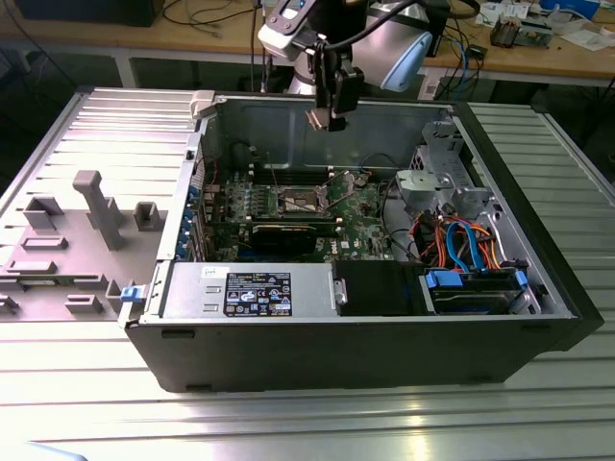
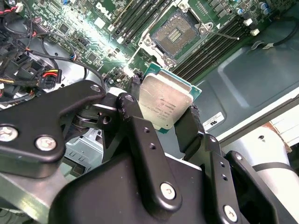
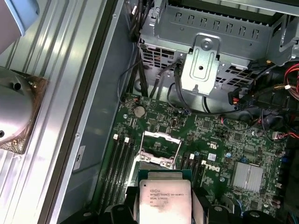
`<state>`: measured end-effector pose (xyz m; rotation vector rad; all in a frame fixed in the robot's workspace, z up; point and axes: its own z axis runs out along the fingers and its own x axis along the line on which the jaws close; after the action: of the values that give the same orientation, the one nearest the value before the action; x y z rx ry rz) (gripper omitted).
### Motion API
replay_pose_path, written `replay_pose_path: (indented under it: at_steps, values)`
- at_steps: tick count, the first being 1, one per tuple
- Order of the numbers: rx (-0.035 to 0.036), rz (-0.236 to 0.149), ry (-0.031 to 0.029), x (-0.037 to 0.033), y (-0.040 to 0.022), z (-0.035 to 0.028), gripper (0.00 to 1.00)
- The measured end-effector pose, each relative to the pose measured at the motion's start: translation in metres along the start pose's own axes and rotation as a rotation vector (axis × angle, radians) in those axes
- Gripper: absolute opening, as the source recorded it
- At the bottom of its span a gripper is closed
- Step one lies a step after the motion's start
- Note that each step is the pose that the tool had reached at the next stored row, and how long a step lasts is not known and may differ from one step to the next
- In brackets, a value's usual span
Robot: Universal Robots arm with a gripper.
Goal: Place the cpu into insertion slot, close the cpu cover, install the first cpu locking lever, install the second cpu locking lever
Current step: 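Place the cpu into insertion slot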
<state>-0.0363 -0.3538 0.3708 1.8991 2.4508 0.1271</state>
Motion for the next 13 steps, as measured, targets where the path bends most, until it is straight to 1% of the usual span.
replay_pose_path:
  at_steps: [5,13]
  values:
    - [-0.0004,0.024,-0.0021,0.0,0.0,0.0001,0.55]
    - [-0.0006,0.029,-0.0026,0.0,0.0,0.0001,0.55]
